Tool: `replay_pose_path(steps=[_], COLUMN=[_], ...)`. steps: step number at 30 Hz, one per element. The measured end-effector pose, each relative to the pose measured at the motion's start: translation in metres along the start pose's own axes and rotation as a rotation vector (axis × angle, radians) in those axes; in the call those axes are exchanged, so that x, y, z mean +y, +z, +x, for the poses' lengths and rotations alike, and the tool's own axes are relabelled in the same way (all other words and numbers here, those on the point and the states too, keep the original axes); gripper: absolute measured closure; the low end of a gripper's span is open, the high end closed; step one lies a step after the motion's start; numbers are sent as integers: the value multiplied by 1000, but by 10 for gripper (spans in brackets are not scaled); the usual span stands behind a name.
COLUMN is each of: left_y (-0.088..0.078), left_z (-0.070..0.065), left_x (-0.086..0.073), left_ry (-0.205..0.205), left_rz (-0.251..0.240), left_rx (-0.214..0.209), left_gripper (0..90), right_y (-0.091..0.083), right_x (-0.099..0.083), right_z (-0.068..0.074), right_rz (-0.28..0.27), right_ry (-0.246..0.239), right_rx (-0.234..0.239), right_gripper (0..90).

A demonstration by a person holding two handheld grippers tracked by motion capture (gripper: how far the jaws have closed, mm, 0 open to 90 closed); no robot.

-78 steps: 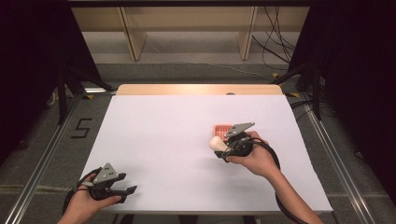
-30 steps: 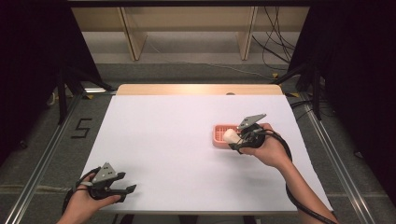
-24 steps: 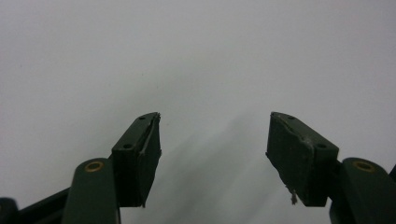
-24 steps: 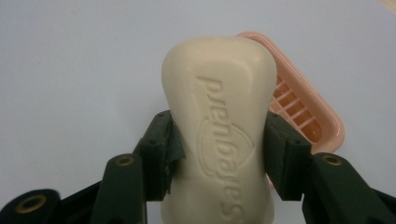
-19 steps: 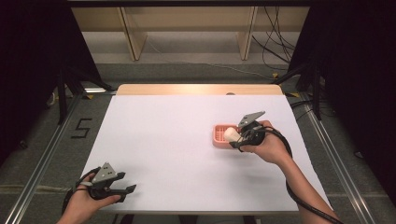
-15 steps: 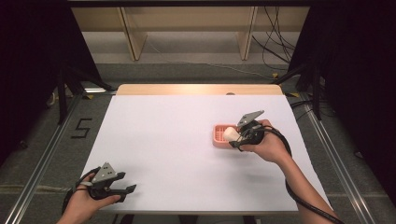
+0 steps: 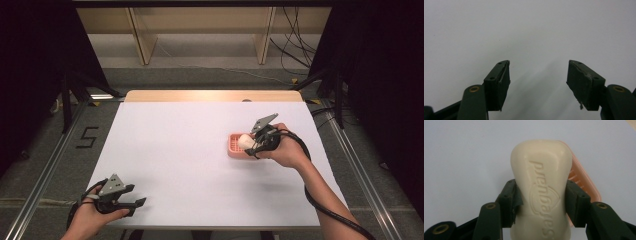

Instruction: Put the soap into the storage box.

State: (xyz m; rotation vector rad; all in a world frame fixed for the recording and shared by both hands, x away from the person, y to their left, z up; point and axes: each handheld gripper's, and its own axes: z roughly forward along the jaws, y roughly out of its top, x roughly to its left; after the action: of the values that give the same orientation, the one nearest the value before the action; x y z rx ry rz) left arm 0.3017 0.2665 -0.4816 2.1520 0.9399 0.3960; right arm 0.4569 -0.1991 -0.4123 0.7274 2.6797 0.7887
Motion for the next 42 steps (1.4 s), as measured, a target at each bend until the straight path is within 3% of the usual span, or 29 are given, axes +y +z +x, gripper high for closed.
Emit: replay_pose_path(steps=[3, 5, 7, 8, 9, 10, 11, 12, 13, 14, 17, 18, 23, 27, 30, 34, 35, 37, 38, 40, 42], left_y=[0, -1, -1, -1, 0, 0, 0, 0, 0, -1, -1, -2, -1, -2, -2, -2, -2, -2, -2, -2, -1], left_z=[1, 5, 3, 5, 1, 1, 1, 1, 1, 3, 3, 4, 3, 4, 4, 4, 4, 4, 4, 4, 2], left_x=[0, 1, 1, 1, 0, -1, -1, 0, 0, 0, 0, 0, 0, 0, 0, 0, 0, 0, 0, 0, -1], left_ry=[2, 58, 35, 53, -1, -10, -12, -12, -5, 37, 26, 39, 17, 31, 35, 28, 29, 30, 31, 29, 0], left_rz=[1, 15, 11, 8, 20, 20, 19, 19, 14, 19, 13, 33, 17, 29, 33, 29, 29, 31, 30, 29, 27], left_rx=[-3, 11, 13, 13, 13, 11, 12, 11, 12, 10, 9, 3, 5, 3, 3, 3, 3, 2, 2, 2, -1], left_gripper=[345, 345, 345, 345, 345, 345, 345, 345, 345, 345, 345, 345, 345, 345, 345, 345, 345, 345, 345, 345, 345], right_y=[1, 2, 4, 4, 4, 5, 7, 7, 8, 9, 12, 13, 20, 25, 26, 29, 29, 30, 32, 33, 34], right_x=[3, 4, 6, 6, 6, 7, 8, 8, 9, 9, 11, 11, 12, 11, 11, 12, 12, 13, 13, 13, 14], right_z=[-3, -3, -5, -5, -5, -6, -9, -8, -10, -11, -15, -15, -20, -25, -26, -29, -29, -31, -33, -33, -34], right_rz=[3, 1, 9, 16, 20, 20, 10, 20, 23, 24, 37, 42, 48, 49, 61, 63, 65, 69, 64, 75, 78], right_ry=[-33, -4, -13, -15, -15, -28, -63, -35, -50, -48, -54, -50, -53, -82, -66, -93, -81, -89, -123, -102, -114], right_rx=[7, -5, -2, 1, 4, -1, 2, -4, -3, -1, -3, 7, 1, 2, -3, -6, -10, -6, 0, -4, 0], right_gripper=[503, 503, 502, 502, 502, 503, 502, 503, 502, 503, 502, 502, 502, 502, 502, 502, 502, 502, 502, 502, 502])
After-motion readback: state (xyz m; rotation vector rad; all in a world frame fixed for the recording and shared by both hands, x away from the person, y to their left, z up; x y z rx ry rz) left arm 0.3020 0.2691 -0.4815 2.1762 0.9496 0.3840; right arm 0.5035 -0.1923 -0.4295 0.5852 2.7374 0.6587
